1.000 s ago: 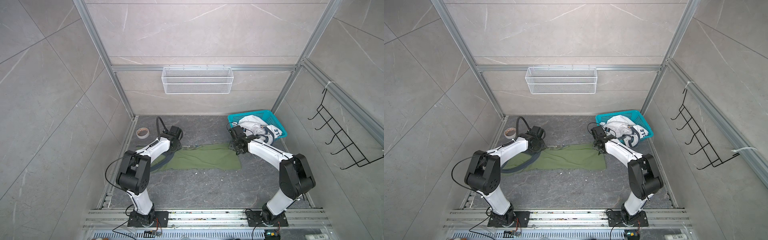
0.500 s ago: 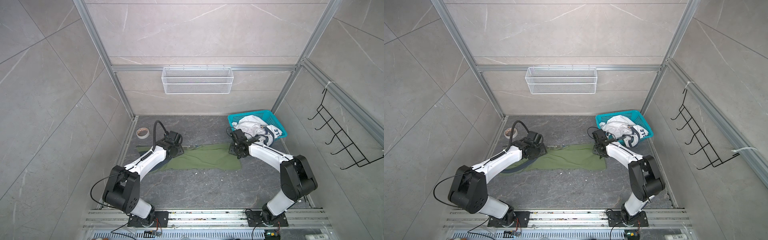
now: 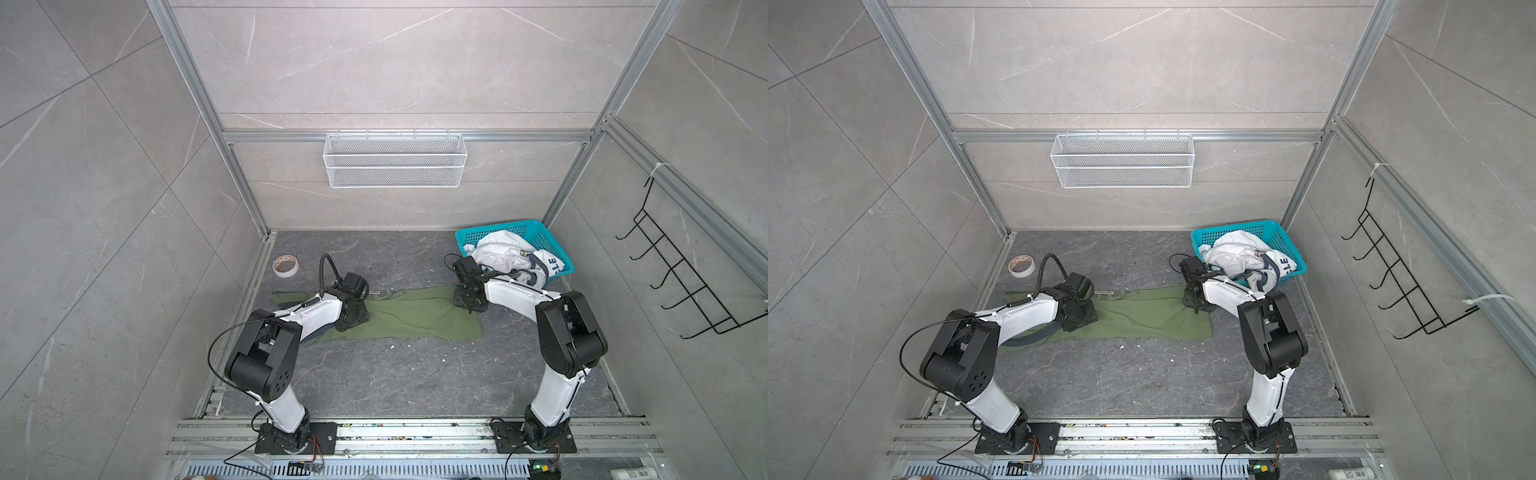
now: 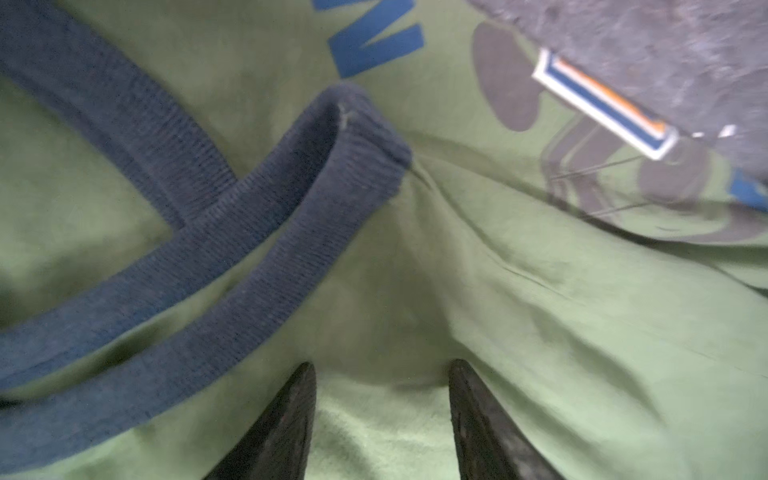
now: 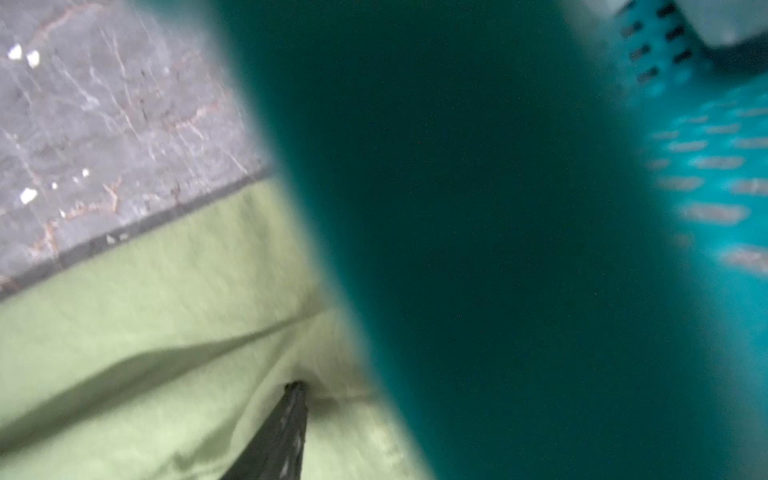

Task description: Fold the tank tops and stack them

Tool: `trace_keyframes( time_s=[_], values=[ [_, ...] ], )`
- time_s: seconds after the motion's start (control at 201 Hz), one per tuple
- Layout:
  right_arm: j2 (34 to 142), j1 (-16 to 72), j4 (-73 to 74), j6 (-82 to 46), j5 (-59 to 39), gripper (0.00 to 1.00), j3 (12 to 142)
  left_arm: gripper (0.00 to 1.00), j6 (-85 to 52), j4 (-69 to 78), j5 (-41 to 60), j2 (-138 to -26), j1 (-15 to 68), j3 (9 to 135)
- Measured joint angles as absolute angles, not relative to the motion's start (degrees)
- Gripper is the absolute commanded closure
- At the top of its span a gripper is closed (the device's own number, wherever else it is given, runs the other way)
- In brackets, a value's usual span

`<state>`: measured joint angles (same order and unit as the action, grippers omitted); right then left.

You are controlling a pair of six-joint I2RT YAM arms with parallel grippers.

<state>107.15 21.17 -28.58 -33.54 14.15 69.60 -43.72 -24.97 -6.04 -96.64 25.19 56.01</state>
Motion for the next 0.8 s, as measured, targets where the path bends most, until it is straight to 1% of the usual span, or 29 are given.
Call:
trace_keyframes(
  time_s=[0.164, 0.328, 0.473, 0.617, 0.801],
  values=[
    [108.25, 21.17, -28.45, -33.32, 14.33, 0.5, 70.94, 0.45, -43.72, -23.83, -6.42, -97.38, 23.07, 55.35],
    [108.38, 21.17, -27.66, -33.01, 12.25, 0.53, 71.16, 0.45, -43.68, -21.41, -6.48, -96.73, 20.86, 54.0],
    [108.38, 21.43, -26.5, -32.75, 10.22, 0.56, 71.16, 0.46, -43.66, -20.29, -6.37, -96.31, 20.56, 53.25],
    [108.38, 22.15, -25.96, -32.71, 8.95, 0.62, 71.16, 0.45, -43.62, -19.81, -5.96, -95.96, 20.25, 52.86],
    [108.38, 22.31, -26.61, -32.27, 8.05, 0.74, 71.16, 0.46, -43.46, -19.27, -5.78, -95.77, 19.42, 52.53]
  ],
)
